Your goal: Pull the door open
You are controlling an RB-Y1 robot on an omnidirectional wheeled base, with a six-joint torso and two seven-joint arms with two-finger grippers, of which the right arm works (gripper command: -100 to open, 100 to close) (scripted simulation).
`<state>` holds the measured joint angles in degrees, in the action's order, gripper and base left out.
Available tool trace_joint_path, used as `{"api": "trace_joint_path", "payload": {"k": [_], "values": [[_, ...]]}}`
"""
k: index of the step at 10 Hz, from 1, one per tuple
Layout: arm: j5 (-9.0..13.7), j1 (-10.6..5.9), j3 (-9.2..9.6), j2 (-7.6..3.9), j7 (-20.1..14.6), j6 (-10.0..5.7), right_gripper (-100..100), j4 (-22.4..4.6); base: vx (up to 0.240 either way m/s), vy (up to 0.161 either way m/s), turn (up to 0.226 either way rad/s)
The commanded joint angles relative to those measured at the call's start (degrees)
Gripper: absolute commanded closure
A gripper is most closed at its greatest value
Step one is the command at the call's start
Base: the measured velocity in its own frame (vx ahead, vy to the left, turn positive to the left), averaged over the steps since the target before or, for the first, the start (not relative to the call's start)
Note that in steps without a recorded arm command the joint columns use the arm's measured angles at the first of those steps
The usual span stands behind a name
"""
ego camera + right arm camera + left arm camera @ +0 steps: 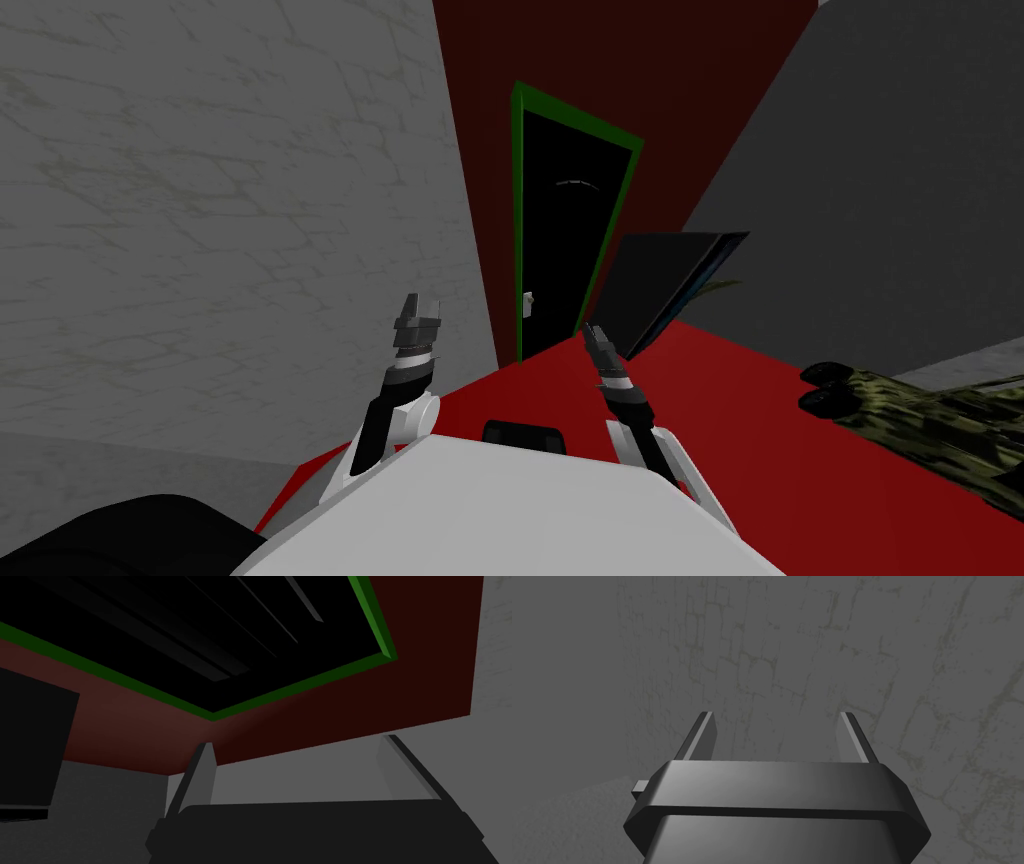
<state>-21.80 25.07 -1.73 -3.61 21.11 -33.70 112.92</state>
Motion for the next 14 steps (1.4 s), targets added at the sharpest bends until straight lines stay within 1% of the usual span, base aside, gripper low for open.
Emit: {"api": "trace_joint_path", "payload": {"k": [1,7,14], "values": [[-2.3,0.27,0.04,0.06,1.2,0.18,-100,-1.0,0.088,-0.032,0.13],[-10.8,-0.05,-0.29,0.46,5.3,0.95,-100,-5.7,0.093,-0.024,0.121],[-20.0,-0.36,-0.67,1.77,9.8,1.75,-100,-10.8,0.092,-0.03,0.11]]}}
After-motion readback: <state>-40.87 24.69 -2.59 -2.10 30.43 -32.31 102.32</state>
